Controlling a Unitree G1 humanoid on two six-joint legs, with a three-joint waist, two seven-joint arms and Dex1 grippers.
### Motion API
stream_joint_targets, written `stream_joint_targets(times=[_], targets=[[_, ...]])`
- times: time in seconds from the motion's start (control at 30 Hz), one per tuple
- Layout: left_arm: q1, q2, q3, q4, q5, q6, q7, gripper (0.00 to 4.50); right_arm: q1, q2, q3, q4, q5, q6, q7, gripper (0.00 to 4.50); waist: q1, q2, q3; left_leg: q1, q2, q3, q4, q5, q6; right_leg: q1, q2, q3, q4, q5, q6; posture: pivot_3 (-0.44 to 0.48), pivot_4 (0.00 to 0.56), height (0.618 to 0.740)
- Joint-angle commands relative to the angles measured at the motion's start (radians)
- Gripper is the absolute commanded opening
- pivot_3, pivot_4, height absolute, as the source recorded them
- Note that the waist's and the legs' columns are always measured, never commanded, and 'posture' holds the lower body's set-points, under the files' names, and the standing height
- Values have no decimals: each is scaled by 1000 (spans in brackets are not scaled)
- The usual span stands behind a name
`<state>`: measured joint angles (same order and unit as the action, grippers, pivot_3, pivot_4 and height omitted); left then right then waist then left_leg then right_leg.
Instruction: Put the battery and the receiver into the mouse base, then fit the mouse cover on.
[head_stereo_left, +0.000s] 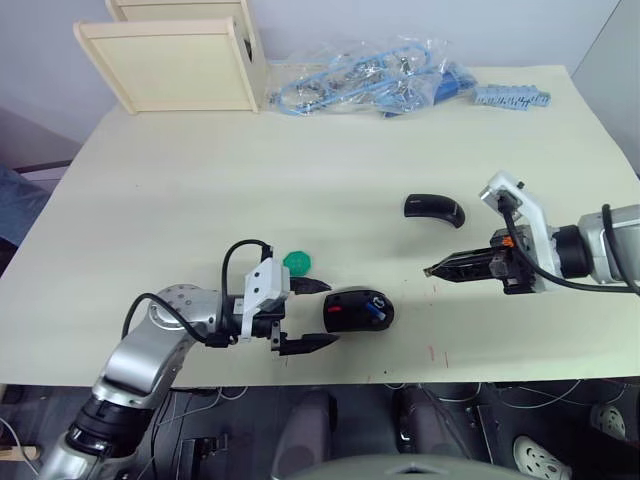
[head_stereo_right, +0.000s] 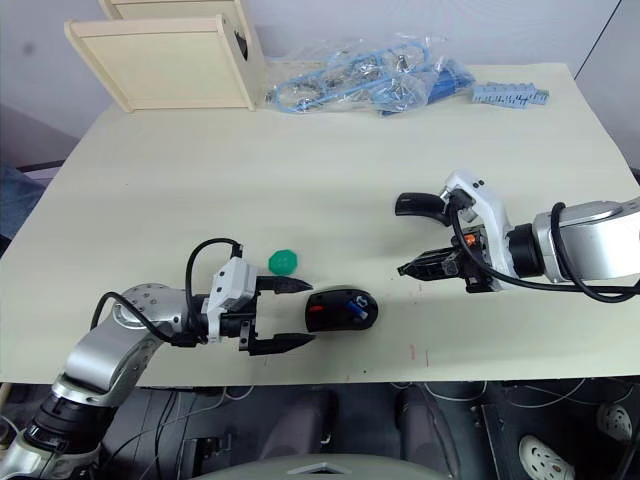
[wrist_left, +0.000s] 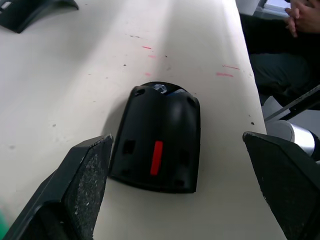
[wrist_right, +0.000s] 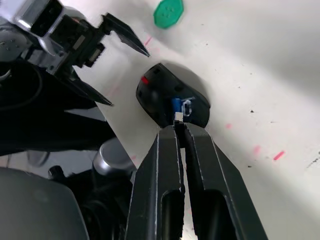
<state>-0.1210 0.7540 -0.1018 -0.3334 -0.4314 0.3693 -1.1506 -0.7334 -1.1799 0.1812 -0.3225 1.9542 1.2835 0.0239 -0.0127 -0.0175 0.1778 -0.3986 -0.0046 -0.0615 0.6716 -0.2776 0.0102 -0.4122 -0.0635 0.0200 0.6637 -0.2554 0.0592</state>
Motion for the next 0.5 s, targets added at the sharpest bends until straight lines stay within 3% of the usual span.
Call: stream_joint_targets(times=[0.03, 0.5], targets=[[-32, -5, -25, 13, 13, -39, -29, 4420, 0, -37, -24, -38, 18, -31, 26, 0, 0, 0, 0, 0, 0, 0, 0, 0, 0, 0, 0, 0, 0, 0, 0, 0, 150, 740], [-156, -91, -151, 180, 133, -155, -77, 4420, 39, -89, -23, -76, 18, -80, 45, 0, -1, 0, 0, 0, 0, 0, 0, 0, 0, 0, 0, 0, 0, 0, 0, 0, 150, 740]])
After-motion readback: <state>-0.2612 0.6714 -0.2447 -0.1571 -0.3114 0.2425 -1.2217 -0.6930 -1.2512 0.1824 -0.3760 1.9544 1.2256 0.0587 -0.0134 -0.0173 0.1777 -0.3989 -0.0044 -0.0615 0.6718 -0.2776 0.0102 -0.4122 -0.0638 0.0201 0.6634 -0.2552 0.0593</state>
